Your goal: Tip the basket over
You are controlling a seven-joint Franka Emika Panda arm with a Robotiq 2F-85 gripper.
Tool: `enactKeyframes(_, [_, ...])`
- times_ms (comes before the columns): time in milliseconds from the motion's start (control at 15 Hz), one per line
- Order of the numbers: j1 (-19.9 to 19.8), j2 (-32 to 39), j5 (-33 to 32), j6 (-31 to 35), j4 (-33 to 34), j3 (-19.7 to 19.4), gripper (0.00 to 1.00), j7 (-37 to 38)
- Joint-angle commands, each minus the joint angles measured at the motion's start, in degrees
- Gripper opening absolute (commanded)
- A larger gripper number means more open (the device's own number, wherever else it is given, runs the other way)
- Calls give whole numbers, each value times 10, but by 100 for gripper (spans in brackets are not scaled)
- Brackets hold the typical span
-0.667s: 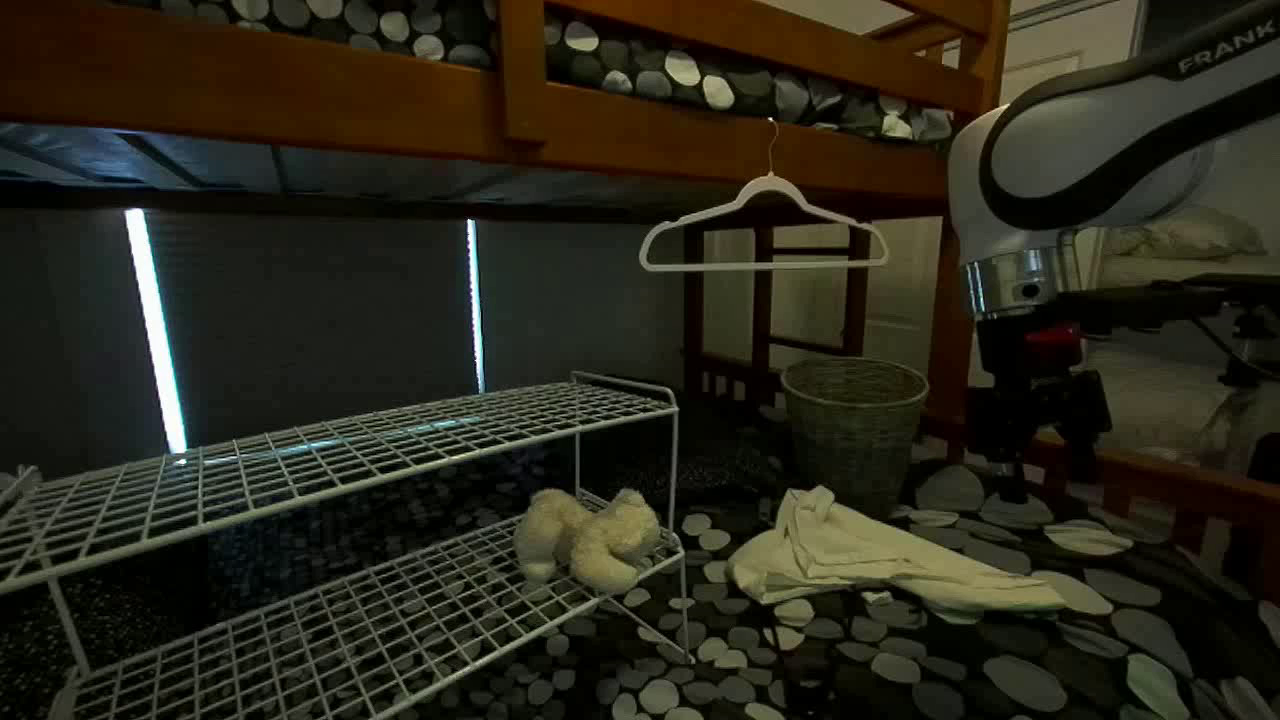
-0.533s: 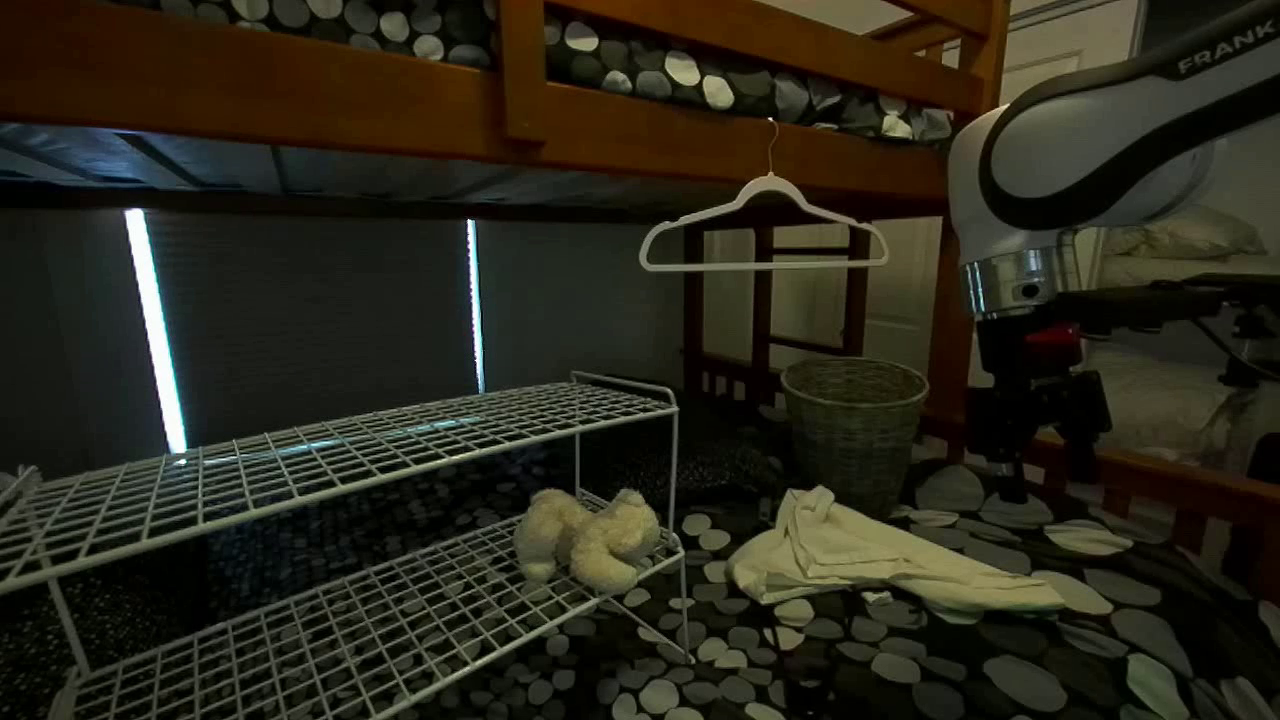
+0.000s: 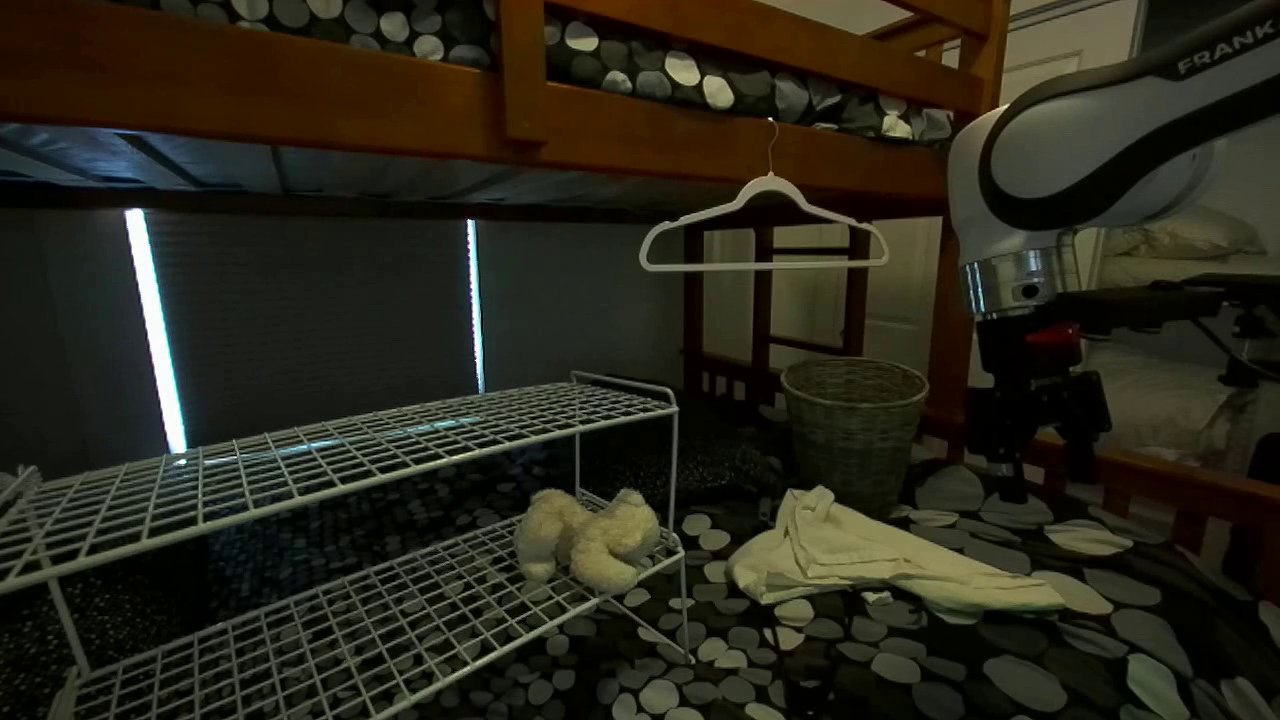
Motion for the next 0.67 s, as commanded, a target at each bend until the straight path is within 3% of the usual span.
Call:
enactKeyframes(0, [-6,9,0,12,6,-8,100,4])
enactKeyframes(400, [-72,54,3,74,41,-66,100,29])
enactKeyframes(600, [-100,79,2,145,53,-86,100,39])
